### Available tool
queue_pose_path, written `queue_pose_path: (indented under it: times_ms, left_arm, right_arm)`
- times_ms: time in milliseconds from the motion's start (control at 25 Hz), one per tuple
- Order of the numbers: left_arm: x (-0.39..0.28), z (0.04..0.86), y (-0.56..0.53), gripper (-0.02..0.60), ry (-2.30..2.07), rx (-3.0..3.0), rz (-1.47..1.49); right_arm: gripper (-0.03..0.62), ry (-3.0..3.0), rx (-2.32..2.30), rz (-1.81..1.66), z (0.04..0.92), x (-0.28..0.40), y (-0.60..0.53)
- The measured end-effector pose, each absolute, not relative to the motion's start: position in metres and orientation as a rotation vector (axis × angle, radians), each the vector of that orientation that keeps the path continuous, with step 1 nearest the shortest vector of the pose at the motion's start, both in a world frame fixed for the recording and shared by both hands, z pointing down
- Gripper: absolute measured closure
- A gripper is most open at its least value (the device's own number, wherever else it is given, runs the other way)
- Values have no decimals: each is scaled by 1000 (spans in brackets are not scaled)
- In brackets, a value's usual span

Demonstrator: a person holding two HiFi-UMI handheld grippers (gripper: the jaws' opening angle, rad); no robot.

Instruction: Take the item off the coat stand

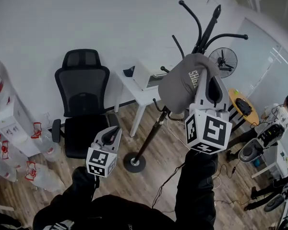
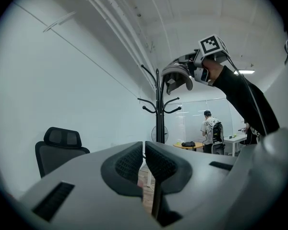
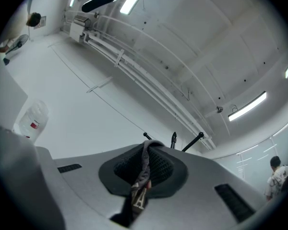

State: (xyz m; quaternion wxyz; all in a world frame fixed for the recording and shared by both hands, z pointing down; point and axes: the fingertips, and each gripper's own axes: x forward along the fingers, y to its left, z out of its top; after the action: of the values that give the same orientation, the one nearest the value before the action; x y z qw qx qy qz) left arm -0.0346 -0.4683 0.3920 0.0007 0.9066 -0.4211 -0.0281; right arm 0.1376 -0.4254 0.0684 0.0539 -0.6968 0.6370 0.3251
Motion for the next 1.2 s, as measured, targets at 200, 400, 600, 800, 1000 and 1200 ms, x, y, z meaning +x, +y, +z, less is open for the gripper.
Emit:
queue_pose_path:
  times_ms: [200, 400, 600, 800, 1000, 1200]
  left_arm:
    - [-26, 390, -450, 546, -1307, 2854, -82]
    - [-15, 388, -430, 546, -1290, 2877, -87]
    - [-6, 383, -408, 546, -1280, 2895, -95]
    - [3, 383, -385, 546, -1269, 2901, -84]
    - [10, 387, -363, 546, -1277, 2900, -68]
    - [20, 389, -340, 546, -1291, 2896, -55]
  right_arm:
    - [569, 1922, -2126, 976, 69, 147, -403]
    - [569, 1894, -2117, 1003, 64, 154, -371]
    - [569, 1883, -2135, 999, 70, 164, -344]
    - [569, 1903, -2165, 950, 92, 175, -326]
    - [569, 1941, -2189, 879, 123, 188, -310]
    - [568, 1989, -2214, 769, 163, 208, -295]
